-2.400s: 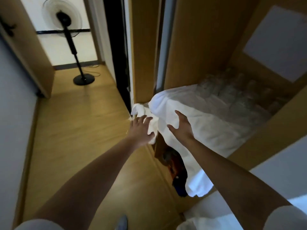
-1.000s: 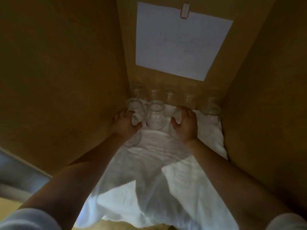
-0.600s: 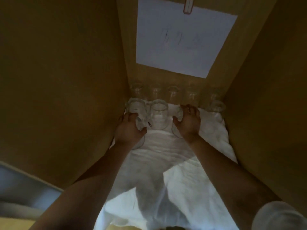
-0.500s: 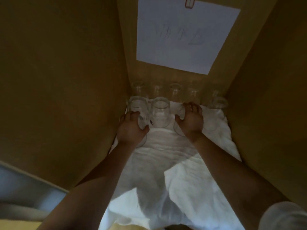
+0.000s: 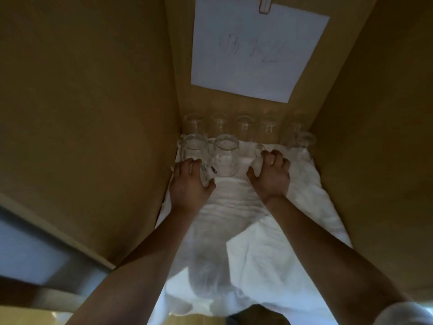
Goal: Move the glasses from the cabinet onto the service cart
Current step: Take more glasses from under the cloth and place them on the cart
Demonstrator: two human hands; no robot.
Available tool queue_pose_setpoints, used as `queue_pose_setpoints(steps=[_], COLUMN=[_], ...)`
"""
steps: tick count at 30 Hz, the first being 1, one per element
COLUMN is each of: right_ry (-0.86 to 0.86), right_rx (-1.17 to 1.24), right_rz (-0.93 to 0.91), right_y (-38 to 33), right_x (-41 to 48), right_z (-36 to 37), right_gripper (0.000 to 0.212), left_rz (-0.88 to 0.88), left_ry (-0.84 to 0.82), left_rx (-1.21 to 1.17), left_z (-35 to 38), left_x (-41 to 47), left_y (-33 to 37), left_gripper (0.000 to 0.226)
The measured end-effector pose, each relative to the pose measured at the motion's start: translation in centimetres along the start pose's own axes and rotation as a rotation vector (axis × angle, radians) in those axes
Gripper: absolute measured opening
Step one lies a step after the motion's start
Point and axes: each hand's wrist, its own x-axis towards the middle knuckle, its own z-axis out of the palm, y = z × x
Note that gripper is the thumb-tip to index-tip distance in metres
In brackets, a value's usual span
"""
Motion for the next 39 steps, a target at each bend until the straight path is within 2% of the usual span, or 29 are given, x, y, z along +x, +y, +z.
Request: queue_pose_setpoints(steps=[6,10,13,16,22,24,27,29,33,37,39], right_ry=[0.009,0.011,-0.031,-0.098,-0.277,-0.339,-0.381,-0.388,-0.379,-0.279,-0.211], right_rx=[0.047,0.161,0.233,0.198,0.187,0.232,0.376,0.429,0.446,0.476,0.482], right_rz=[0.122,0.151,0.168,0.139,0.044,-0.017,-0.062,-0.078,-0.054,-0.093,-0.100], right_y=[-1.3,-2.7,-3.4,-3.7,-2.9,-1.9,-0.5,0.0,0.4,0.2,0.2], right_x=[-3.3,-6.1,-8.3,-10.4,-12.8,-13.0,-13.1,-12.9,-12.2,-11.1,-10.5], right_z=[-1.0,-1.3,-1.3,-1.4,-3.0,-3.9,-4.6,-4.8,-4.7,-4.6,-4.4], right_gripper=[0.059,0.052,0.048,0.050,0.052,0.050,0.050,0.053,0.052,0.042,0.039], left_rz=[0.075,0.113,0.040,0.010,-0.015,-0.015,-0.121,-0.134,-0.209,-0.307,-0.354], left_ry=[-0.021,-0.121,-0.125,-0.100,-0.141,-0.188,-0.434,-0.498,-0.481,-0.271,-0.268], left_rx=[-0.017,-0.005,-0.100,-0.158,-0.101,-0.030,-0.037,-0.054,-0.091,-0.008,-0.008], left_z=[-0.4,-1.2,-2.3,-3.5,-3.3,-3.0,-3.6,-4.1,-5.1,-6.0,-6.1], left_x=[-2.5,-3.6,-4.2,-5.6,-9.4,-11.2,-14.0,-14.7,-14.3,-13.8,-12.9], left_y=[-0.4,-0.9,-0.5,0.5,1.2,2.3,4.4,4.8,4.6,3.5,2.6], left_gripper=[0.056,0.054,0.056,0.066,0.079,0.081,0.075,0.074,0.071,0.085,0.086])
